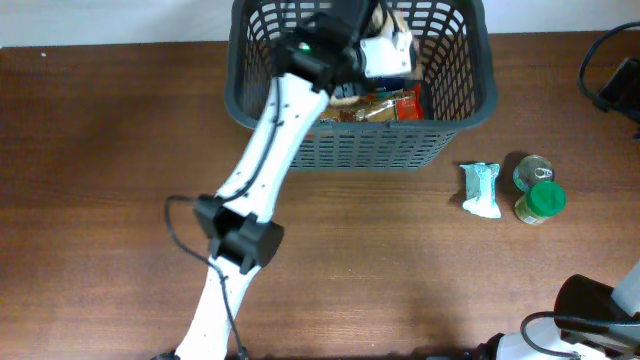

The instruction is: Pack container

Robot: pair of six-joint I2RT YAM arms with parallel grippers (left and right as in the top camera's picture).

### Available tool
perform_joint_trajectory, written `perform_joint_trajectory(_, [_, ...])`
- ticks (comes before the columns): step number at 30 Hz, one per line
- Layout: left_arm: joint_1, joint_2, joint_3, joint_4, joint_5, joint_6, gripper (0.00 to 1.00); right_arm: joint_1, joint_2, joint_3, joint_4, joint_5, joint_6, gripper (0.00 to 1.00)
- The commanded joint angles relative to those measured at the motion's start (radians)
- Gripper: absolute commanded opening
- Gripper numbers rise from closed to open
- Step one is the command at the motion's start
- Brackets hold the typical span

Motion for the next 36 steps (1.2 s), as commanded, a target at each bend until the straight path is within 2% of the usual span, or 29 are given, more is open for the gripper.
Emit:
perform_joint_trajectory(1, [-0.026, -0.003, 0.017, 0.012, 0.032, 0.027, 0.02, -0.006, -0.004, -0.004, 0.000, -0.018, 0.008, 0.89])
perform_joint_trajectory(4, [-0.028, 0.019, 0.011, -0.015, 0.084, 0.013, 0.01, -0.006, -0.004, -0.004, 0.000, -0.024, 0.008, 0.89])
perform_joint_trajectory(8, [-0.039, 0.019, -0.024, -0.056, 0.084, -0.053, 0.01, -0.006, -0.004, -0.004, 0.001, -0.024, 0.008, 0.89])
perform_joint_trajectory(14, [-0.048, 0.019, -0.119, -0.068, 0.079, -0.053, 0.02, -0.006, -0.004, -0.004, 0.002, -0.024, 0.008, 0.89])
perform_joint_trajectory(16, [-0.048, 0.019, -0.134, -0.068, 0.053, -0.053, 0.07, -0.006, -0.004, -0.004, 0.002, -0.024, 0.008, 0.89])
perform_joint_trajectory(17, [-0.048, 0.019, -0.134, -0.065, 0.049, -0.053, 0.14, -0.006, -0.004, -0.004, 0.002, -0.024, 0.008, 0.89])
perform_joint_trajectory(18, [-0.048, 0.019, -0.134, -0.058, 0.050, -0.053, 0.31, -0.006, -0.004, -0.004, 0.002, -0.024, 0.008, 0.89])
perform_joint_trajectory(19, [-0.048, 0.018, -0.134, -0.050, 0.050, -0.054, 0.63, -0.006, -0.004, -0.004, 0.002, -0.024, 0.008, 0.89])
perform_joint_trajectory(20, [-0.048, 0.013, -0.132, -0.045, 0.049, -0.054, 0.87, -0.006, -0.004, -0.004, 0.002, -0.024, 0.008, 0.89])
perform_joint_trajectory(21, [-0.048, 0.008, -0.132, -0.040, 0.049, -0.054, 0.99, -0.006, -0.004, -0.004, 0.002, -0.024, 0.008, 0.89])
perform_joint_trajectory(24, [-0.048, -0.035, -0.132, -0.002, 0.005, -0.120, 0.99, -0.006, -0.004, -0.004, 0.002, -0.024, 0.008, 0.89])
perform_joint_trajectory(28, [-0.037, -0.137, -0.132, 0.096, -0.105, -0.294, 0.99, -0.006, -0.004, -0.004, 0.002, -0.023, 0.007, 0.89])
perform_joint_trajectory(36, [0.068, -0.406, -0.132, 0.135, -0.161, -0.458, 0.99, -0.017, -0.004, -0.004, 0.000, -0.012, -0.027, 0.89])
